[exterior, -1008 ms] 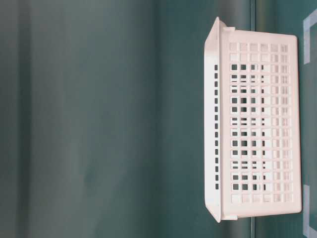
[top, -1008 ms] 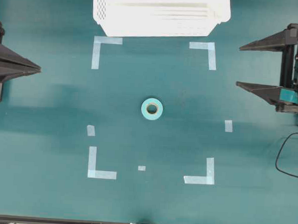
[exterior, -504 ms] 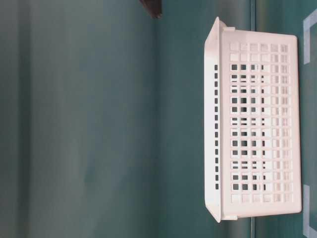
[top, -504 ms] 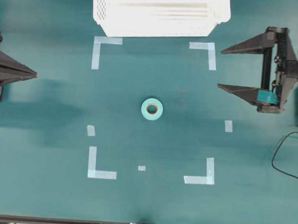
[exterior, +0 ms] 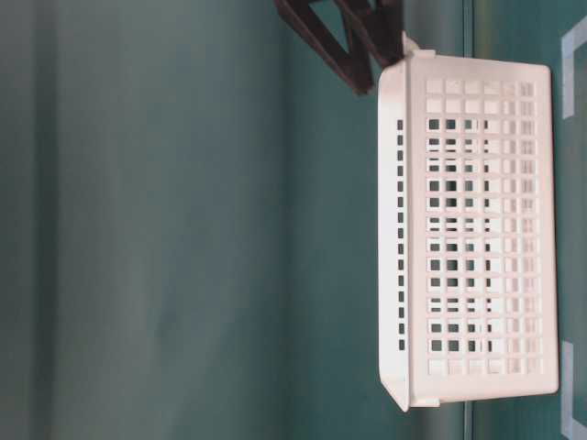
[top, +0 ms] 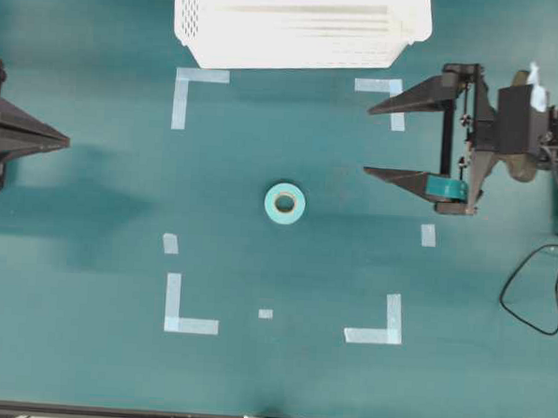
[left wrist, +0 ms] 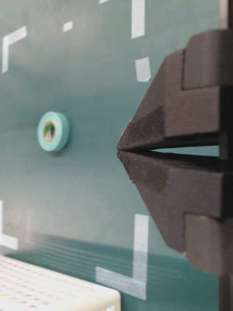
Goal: Put the tape in the middle into the white basket.
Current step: 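Move the open right gripper left toward the teal tape roll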
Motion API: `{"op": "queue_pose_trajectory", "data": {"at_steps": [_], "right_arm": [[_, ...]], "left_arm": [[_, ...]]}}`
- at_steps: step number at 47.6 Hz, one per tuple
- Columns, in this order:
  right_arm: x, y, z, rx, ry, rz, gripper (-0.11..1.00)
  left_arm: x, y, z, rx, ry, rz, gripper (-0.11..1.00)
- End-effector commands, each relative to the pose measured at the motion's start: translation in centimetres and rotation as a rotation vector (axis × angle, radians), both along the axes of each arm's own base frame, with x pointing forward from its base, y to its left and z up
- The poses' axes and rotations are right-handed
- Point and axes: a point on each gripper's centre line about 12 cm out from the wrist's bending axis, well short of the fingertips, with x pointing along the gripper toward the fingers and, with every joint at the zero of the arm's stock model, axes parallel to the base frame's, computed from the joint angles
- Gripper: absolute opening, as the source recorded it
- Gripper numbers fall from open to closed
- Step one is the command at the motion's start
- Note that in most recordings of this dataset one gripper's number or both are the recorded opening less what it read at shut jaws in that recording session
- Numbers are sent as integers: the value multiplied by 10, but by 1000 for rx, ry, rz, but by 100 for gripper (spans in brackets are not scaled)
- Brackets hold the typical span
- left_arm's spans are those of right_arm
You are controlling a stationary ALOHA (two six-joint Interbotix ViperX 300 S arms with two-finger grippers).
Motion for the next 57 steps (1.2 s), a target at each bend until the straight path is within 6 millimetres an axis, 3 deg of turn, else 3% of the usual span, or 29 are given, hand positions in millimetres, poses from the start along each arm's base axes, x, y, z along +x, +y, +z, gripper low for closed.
{"op": "queue_pose_trajectory", "data": {"at_steps": [1, 57], "right_arm": [[8, 2, 6, 2, -31, 6, 99], [56, 27, -48, 109, 53, 57, 99]], "left_arm": [[0, 0, 4, 4, -11, -2, -11], [0, 0, 3, 11, -18, -3, -11]]}}
